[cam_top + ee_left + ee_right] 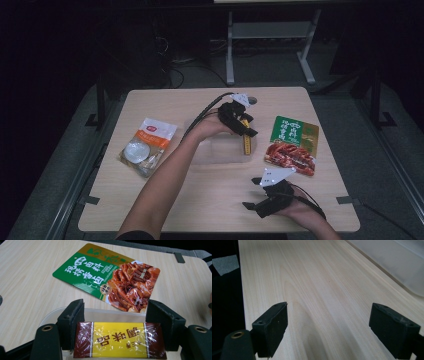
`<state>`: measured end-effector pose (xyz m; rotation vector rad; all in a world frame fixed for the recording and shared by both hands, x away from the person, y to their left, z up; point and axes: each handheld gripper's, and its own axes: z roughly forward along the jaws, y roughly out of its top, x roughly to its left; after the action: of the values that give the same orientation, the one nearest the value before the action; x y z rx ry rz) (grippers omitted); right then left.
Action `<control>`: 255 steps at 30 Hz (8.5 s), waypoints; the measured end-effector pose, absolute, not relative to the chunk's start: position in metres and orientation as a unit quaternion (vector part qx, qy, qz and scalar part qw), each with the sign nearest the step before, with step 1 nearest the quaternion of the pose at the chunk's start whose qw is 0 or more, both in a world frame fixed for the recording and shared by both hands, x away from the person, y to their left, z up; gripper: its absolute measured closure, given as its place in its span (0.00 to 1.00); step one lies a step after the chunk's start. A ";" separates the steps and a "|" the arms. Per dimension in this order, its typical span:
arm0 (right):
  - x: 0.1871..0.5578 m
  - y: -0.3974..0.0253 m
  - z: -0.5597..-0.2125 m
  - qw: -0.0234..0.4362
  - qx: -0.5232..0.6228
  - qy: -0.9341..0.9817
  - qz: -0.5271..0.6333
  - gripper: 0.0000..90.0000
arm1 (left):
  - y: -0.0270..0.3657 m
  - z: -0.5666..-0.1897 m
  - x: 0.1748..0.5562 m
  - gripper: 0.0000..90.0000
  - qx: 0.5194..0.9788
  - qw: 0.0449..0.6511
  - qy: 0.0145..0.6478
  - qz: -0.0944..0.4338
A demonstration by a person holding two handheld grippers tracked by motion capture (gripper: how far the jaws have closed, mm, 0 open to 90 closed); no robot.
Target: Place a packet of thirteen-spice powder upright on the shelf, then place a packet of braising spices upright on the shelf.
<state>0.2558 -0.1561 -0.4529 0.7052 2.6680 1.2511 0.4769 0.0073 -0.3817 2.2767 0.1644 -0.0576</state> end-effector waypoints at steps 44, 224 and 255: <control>0.260 -0.158 -0.455 0.057 0.241 0.881 0.403 0.17 | 0.099 -0.348 0.405 0.14 0.902 0.413 0.121 0.022; 0.358 -0.283 -0.453 0.163 0.408 0.875 0.202 1.00 | 0.214 -0.459 0.281 0.16 0.901 0.385 0.199 0.013; 0.294 -0.250 -0.452 0.127 0.363 0.894 0.229 1.00 | 0.179 -0.460 0.290 0.17 0.911 0.385 0.147 0.004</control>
<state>0.2943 -0.2503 -0.4522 1.0560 2.6035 0.6652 0.2905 0.1793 -0.4596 2.3217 0.3754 0.0114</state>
